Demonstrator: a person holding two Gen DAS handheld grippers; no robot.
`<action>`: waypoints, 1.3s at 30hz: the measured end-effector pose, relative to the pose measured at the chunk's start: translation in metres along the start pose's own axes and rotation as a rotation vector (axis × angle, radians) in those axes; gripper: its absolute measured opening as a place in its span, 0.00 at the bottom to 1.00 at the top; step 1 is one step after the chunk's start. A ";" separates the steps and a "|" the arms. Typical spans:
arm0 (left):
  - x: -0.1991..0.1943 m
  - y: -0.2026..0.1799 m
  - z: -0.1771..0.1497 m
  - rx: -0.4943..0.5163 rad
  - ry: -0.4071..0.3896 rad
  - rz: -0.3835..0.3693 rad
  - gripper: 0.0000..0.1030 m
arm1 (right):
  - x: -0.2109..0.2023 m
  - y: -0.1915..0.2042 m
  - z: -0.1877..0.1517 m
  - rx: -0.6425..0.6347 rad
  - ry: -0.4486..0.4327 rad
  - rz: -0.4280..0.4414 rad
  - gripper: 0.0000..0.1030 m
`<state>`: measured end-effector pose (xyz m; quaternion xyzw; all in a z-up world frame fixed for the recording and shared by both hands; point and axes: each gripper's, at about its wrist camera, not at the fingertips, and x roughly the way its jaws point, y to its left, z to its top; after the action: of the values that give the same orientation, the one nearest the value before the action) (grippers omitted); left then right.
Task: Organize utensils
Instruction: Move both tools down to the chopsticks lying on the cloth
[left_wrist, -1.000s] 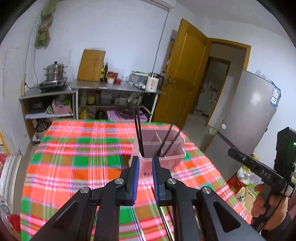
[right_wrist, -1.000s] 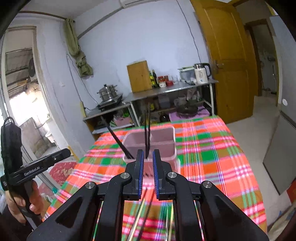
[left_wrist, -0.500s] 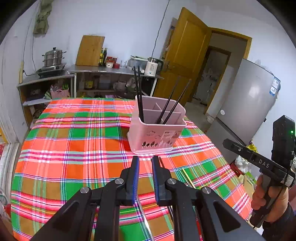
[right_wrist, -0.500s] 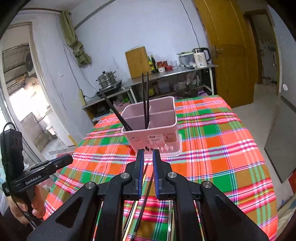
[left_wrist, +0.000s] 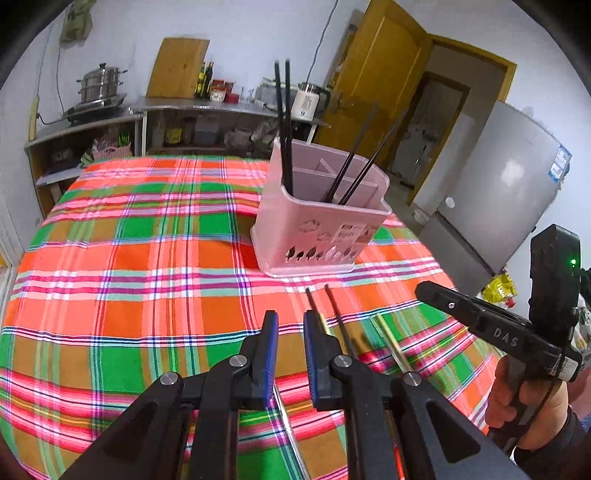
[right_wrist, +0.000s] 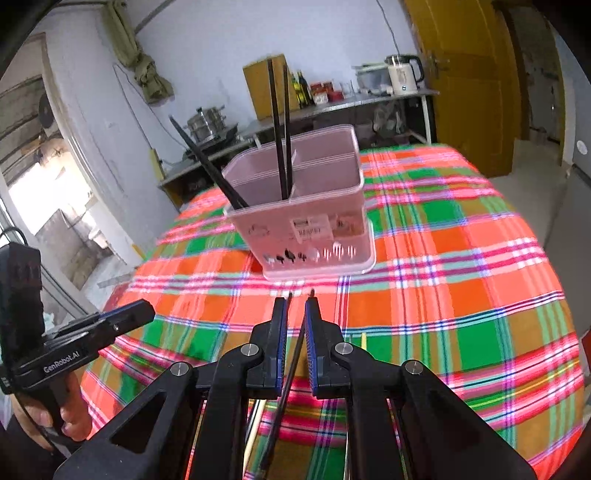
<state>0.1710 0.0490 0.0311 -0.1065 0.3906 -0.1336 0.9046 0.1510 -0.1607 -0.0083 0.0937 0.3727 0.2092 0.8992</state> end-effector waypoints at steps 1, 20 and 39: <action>0.005 0.001 -0.001 -0.003 0.010 -0.002 0.13 | 0.005 -0.001 -0.001 0.001 0.010 -0.003 0.09; 0.064 0.017 0.004 -0.060 0.127 -0.037 0.13 | 0.104 -0.005 -0.009 0.009 0.216 -0.050 0.09; 0.152 -0.025 0.018 -0.015 0.246 0.017 0.13 | 0.083 -0.046 -0.015 0.083 0.210 -0.020 0.09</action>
<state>0.2806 -0.0225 -0.0521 -0.0929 0.5004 -0.1348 0.8502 0.2071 -0.1648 -0.0867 0.1045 0.4742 0.1933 0.8525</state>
